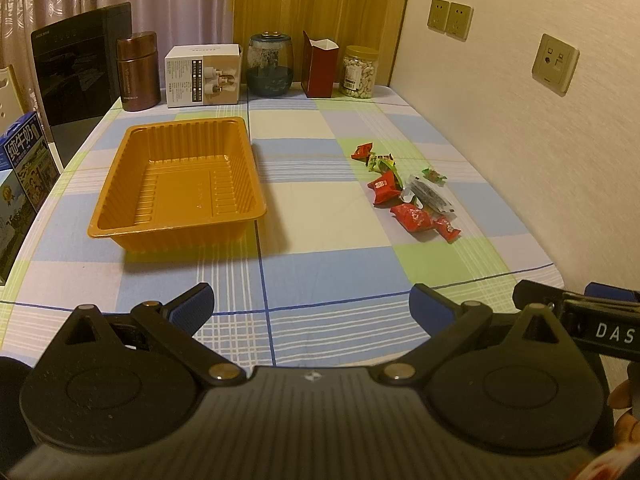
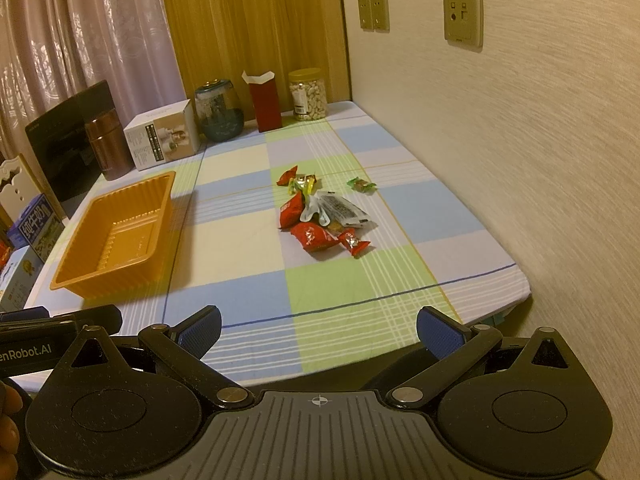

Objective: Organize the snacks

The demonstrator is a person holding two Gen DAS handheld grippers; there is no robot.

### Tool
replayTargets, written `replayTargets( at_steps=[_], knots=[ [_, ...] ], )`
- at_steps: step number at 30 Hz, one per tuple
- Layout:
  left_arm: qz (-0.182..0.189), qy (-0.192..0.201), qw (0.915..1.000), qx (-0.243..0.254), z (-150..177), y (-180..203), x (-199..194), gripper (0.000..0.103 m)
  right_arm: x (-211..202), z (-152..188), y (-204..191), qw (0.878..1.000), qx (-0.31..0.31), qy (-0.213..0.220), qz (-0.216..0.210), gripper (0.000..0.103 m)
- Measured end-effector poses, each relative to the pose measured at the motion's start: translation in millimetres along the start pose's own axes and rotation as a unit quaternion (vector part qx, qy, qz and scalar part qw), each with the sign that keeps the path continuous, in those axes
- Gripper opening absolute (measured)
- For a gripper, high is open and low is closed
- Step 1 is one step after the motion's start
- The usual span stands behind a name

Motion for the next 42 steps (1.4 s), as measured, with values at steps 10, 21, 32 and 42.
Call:
replayTargets(
  at_steps=[10,21,32,42],
  knots=[
    [0.000,0.001,1.0000,0.000,0.6,-0.8,0.0,0.103,0.6,0.5,1.0,1.000,-0.001,0.001,0.000,0.103],
    [0.001,0.001,1.0000,-0.001,0.2,-0.1,0.1,0.103,0.8,0.5,0.5,1.000,0.000,0.000,0.000,0.103],
    [0.002,0.001,1.0000,-0.004,-1.3,2.7,1.6,0.103,2.3,0.1,2.7,1.000,0.001,0.000,0.001,0.103],
    [0.008,0.004,0.9999,-0.010,-13.4,-2.3,26.6,0.103,14.0,-15.9,20.4,1.000,0.013,0.024,0.005,0.103]
  ],
)
Point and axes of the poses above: each gripper's, at about its wrist camera, not at the fingertips, and x roughly the way its jaws point, y to its right, z to its underside, the point moved 9 cm from there along x, roughly the way its jaws point, and after that the axes turned 7 degrees about z, right-handed, at the moved point
